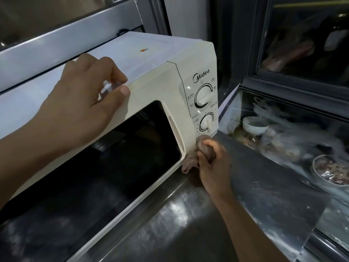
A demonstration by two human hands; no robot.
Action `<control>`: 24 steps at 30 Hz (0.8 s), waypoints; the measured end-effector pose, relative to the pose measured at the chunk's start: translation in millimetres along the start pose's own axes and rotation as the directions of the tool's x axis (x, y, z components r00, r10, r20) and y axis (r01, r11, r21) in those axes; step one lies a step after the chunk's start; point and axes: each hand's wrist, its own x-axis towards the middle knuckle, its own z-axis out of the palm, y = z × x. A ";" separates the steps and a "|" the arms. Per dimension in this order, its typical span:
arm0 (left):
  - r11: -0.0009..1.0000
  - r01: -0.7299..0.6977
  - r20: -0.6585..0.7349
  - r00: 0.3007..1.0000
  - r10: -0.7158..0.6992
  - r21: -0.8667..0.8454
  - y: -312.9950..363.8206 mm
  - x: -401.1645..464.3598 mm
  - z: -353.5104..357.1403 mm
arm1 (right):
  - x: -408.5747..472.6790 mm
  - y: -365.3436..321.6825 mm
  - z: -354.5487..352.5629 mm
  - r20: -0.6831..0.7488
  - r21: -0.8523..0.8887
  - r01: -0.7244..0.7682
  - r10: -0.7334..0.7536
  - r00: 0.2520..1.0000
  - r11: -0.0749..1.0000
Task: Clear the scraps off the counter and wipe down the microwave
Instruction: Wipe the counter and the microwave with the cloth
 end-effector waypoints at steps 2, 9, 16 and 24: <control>1.000 -0.001 0.003 1.000 0.001 -0.005 0.2 -0.2 -0.1 | 18.8 1.5 -3.5 -0.073 0.049 -0.031 0.034 0.997 0.998; 1.000 0.029 0.024 0.999 -0.029 -0.004 8.0 1.4 -2.6 | 50.4 -1.8 -4.5 -0.224 0.178 -0.185 0.223 0.949 0.967; 0.997 0.079 0.069 0.994 -0.079 0.004 19.9 -0.3 -8.8 | 14.5 -56.4 -1.9 -0.145 0.297 -0.139 0.189 0.971 0.945; 0.997 0.074 0.066 0.995 -0.075 0.026 20.5 -0.6 -8.3 | 16.7 -77.8 8.4 -0.308 0.223 0.021 0.050 0.950 0.975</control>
